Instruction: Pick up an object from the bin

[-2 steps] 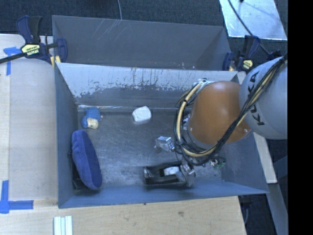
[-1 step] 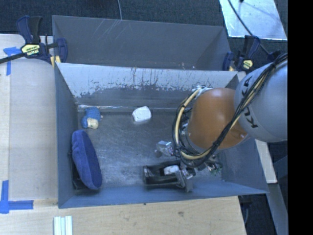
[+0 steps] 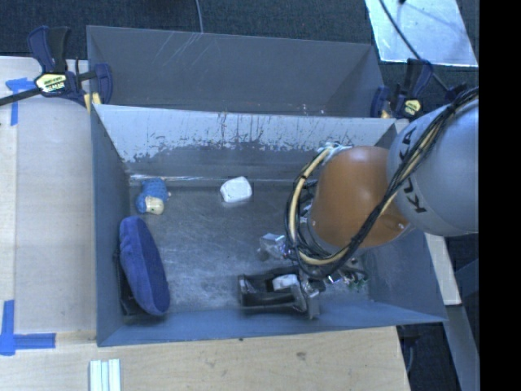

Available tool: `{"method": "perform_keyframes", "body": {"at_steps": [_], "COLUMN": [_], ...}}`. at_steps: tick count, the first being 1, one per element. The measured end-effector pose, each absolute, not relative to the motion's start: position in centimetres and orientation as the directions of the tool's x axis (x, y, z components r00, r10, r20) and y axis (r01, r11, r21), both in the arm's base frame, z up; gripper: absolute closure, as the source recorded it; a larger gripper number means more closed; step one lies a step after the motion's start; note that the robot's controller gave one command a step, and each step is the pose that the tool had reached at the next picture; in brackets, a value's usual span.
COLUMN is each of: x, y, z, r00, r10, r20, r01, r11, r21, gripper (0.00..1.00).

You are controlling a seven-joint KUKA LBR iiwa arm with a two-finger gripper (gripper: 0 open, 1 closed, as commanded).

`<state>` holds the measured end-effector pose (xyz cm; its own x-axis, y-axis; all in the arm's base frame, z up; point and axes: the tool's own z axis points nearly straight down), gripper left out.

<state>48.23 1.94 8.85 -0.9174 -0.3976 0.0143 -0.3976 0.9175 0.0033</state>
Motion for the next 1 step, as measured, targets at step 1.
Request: {"method": "perform_keyframes", "body": {"at_steps": [1], "x": [48.17], "y": [1.95], "z": [8.83], "r00": [-0.916], "r10": [-0.401], "r20": [0.021], "r01": [-0.401], "r11": [0.916], "r21": [0.004], "gripper": [1.00]}}
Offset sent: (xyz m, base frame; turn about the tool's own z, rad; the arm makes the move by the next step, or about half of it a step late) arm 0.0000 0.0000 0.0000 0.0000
